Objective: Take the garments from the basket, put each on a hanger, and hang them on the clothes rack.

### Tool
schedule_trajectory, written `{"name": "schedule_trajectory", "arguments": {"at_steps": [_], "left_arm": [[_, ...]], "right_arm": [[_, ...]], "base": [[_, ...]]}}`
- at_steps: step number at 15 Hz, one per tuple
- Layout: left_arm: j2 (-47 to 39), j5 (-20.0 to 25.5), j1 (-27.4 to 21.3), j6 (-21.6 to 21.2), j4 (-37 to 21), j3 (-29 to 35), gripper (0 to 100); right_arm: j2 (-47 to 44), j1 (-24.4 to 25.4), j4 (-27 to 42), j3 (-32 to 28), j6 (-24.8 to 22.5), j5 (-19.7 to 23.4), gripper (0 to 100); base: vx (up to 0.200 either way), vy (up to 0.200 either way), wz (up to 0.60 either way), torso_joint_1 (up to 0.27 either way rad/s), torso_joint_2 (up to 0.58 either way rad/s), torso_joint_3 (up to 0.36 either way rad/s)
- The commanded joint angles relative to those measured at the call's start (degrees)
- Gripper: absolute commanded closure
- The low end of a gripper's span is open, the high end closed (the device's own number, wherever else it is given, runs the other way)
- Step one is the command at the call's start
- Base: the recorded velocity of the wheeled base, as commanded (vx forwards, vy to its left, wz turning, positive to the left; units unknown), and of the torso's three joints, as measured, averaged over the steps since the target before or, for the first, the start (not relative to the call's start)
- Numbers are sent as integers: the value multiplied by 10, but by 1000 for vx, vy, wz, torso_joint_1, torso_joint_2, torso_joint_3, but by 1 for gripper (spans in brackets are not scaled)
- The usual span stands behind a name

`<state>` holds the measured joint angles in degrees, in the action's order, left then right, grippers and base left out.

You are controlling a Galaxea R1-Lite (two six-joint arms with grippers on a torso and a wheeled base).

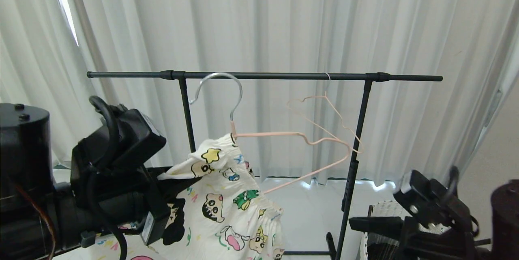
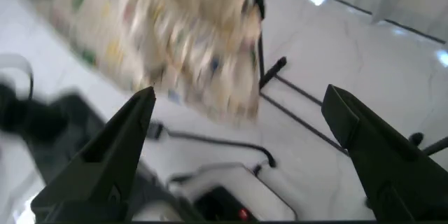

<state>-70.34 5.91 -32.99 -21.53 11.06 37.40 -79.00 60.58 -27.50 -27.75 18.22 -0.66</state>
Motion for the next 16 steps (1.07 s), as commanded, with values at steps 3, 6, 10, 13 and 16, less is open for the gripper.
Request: {"name": "schedule_trajectory", "arguments": {"at_steps": [3, 6, 10, 13, 16], "left_arm": [[1, 1, 0, 8, 1, 18, 100], [0, 1, 0, 20, 3, 21, 100], [-16, -2, 5, 48, 46, 21, 100], [-14, -1, 4, 47, 46, 22, 100], [-16, -1, -1, 44, 49, 22, 100]], "right_arm": [[-172, -9, -37, -163, 112, -106, 0], [-190, 8, -54, -170, 107, -116, 0], [-188, 82, -54, -163, 107, -127, 0], [-208, 91, -52, -163, 108, -128, 0], [-216, 66, -3, -159, 111, -129, 0]], "base": [[0, 0, 0, 0, 0, 0], [0, 0, 0, 0, 0, 0], [0, 0, 0, 0, 0, 0], [0, 0, 0, 0, 0, 0], [0, 0, 0, 0, 0, 0]]}}
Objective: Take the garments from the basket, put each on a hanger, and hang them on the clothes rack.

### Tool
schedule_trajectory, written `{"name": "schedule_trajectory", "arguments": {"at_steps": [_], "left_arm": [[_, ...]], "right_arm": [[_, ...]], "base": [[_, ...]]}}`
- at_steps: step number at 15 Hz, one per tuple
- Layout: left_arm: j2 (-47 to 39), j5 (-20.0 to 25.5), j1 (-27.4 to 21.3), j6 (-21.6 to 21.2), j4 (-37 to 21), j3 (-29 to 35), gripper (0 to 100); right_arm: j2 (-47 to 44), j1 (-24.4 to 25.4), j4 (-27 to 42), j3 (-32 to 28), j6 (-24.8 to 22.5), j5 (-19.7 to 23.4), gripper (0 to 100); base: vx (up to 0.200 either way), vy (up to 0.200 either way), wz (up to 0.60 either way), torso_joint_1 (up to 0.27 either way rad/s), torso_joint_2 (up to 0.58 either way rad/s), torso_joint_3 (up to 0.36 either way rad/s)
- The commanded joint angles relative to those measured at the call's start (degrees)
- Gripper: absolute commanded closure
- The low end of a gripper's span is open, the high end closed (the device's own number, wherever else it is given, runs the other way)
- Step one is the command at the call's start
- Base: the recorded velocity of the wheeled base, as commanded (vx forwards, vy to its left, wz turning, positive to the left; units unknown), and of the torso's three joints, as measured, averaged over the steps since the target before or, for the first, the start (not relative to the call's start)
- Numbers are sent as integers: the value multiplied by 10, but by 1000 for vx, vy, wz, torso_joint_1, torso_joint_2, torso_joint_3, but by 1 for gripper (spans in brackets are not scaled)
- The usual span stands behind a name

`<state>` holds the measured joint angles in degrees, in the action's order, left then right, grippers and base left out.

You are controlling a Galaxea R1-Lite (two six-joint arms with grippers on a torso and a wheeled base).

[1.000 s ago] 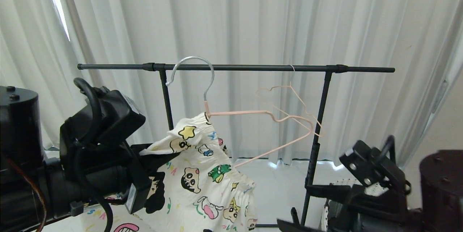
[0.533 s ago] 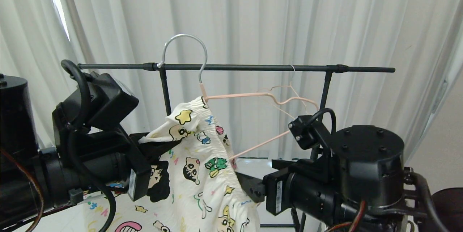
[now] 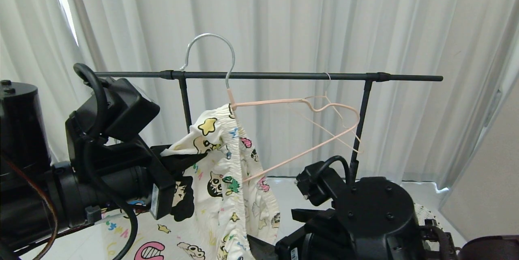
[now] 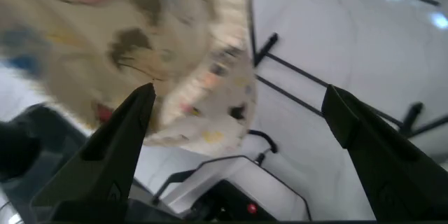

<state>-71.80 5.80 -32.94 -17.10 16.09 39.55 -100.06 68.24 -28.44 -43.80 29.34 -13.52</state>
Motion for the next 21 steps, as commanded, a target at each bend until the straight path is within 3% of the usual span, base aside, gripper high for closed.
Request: {"name": "schedule_trajectory", "arguments": {"at_steps": [1, 5, 11, 15, 21], "left_arm": [[-4, -1, 0, 1, 11, 0, 100], [-7, -2, 4, 3, 24, -1, 100], [-12, -4, 24, -2, 25, -23, 100], [-6, -4, 24, -8, 25, -52, 100], [25, -22, 42, -103, 40, -157, 100]], "right_arm": [[-4, -23, 27, 2, 0, 0, 0], [-4, -71, 81, 3, -4, -1, 0], [1, -189, 81, 5, -56, -40, 0], [17, -234, 81, 5, -85, -41, 0], [40, -273, 81, 5, -120, -41, 0]], "base": [[0, 0, 0, 0, 0, 0], [0, 0, 0, 0, 0, 0], [0, 0, 0, 0, 0, 0], [0, 0, 0, 0, 0, 0], [0, 0, 0, 0, 0, 0]]}}
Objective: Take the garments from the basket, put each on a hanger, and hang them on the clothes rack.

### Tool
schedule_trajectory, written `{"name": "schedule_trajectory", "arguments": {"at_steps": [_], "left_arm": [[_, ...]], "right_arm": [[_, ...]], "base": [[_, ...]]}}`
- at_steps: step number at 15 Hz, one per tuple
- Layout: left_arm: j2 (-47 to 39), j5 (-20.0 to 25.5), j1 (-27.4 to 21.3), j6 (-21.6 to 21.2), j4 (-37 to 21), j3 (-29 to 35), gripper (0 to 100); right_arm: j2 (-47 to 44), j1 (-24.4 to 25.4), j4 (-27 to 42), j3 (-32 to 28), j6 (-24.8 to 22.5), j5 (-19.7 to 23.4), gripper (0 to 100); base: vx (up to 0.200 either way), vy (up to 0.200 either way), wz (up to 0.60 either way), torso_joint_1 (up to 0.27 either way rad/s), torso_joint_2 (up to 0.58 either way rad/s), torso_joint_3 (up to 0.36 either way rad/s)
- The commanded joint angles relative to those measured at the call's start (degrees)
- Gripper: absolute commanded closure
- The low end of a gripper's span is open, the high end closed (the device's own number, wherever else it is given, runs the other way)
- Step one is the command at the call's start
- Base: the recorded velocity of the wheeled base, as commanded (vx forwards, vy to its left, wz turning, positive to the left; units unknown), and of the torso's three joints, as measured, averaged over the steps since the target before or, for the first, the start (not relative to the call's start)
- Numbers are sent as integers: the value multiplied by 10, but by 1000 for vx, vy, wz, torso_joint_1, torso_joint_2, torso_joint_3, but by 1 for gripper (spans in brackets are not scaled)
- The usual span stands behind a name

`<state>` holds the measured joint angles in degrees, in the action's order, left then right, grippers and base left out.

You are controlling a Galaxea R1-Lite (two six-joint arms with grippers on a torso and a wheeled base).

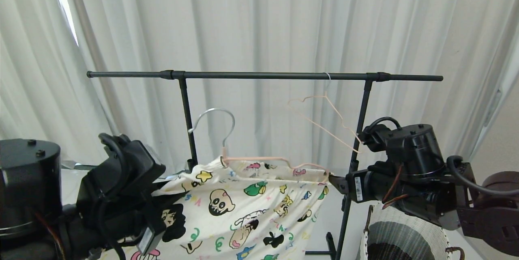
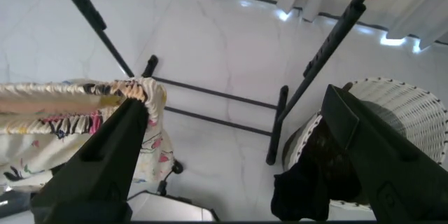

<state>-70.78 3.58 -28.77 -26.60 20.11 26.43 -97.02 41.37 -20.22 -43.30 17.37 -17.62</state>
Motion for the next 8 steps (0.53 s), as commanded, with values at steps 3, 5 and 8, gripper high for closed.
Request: {"name": "schedule_trajectory", "arguments": {"at_steps": [3, 5, 8], "left_arm": [[11, -1, 0, -17, 0, -51, 100], [-6, -2, 0, -14, 0, -60, 100], [-42, -57, 3, -11, 1, -60, 100]], "right_arm": [[26, -11, 3, 1, -1, 0, 0], [55, -12, 13, 10, -10, 7, 0], [139, -11, 77, 8, -72, 85, 0]], "base": [[0, 0, 0, 0, 0, 0], [0, 0, 0, 0, 0, 0], [0, 0, 0, 0, 0, 0]]}}
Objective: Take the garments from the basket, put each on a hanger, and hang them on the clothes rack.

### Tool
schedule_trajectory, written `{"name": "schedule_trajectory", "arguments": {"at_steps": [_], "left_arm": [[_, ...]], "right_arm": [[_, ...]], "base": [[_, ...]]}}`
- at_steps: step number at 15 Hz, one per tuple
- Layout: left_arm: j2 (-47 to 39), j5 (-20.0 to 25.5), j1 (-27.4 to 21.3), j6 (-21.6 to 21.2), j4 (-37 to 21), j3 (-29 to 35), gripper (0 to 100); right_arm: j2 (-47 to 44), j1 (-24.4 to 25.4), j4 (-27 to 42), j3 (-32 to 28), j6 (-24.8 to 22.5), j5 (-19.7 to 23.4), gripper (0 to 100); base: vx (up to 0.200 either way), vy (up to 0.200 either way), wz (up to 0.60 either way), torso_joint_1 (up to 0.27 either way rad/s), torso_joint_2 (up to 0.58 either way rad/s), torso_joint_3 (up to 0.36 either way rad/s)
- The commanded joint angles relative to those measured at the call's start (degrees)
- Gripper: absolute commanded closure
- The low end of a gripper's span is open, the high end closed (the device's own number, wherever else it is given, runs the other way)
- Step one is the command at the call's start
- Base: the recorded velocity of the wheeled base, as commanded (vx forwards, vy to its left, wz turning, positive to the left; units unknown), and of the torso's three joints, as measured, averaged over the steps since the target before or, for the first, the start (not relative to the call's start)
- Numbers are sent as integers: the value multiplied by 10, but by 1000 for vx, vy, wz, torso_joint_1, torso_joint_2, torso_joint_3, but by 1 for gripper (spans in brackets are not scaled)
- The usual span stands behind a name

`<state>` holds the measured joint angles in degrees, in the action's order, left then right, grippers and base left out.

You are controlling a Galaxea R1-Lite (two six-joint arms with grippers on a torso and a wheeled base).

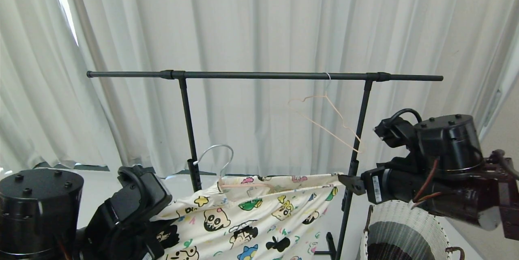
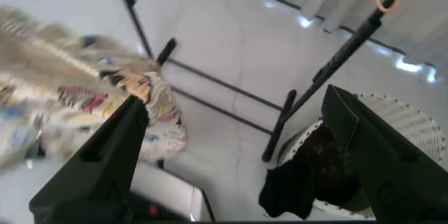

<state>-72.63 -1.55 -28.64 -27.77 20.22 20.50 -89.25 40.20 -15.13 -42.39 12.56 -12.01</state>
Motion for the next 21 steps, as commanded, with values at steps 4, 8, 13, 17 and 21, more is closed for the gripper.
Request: {"name": "schedule_trajectory", "arguments": {"at_steps": [4, 8, 13, 17, 21], "left_arm": [[-25, -6, -37, 32, 3, 2, 100], [-28, -6, -123, 115, 75, -1, 100], [-28, -6, -194, 107, 81, -13, 100], [-26, -9, -224, 90, 81, -15, 100], [-24, -9, -255, 90, 81, -15, 100]], "right_arm": [[137, 7, 99, -1, -119, 128, 0], [130, 7, 100, -1, -272, 185, 0], [94, 71, 146, -9, -388, 213, 0], [50, 102, 158, -20, -409, 222, 0], [-4, 115, 161, -69, -409, 222, 0]], "base": [[0, 0, 0, 0, 0, 0], [0, 0, 0, 0, 0, 0], [0, 0, 0, 0, 0, 0], [0, 0, 0, 0, 0, 0], [0, 0, 0, 0, 0, 0]]}}
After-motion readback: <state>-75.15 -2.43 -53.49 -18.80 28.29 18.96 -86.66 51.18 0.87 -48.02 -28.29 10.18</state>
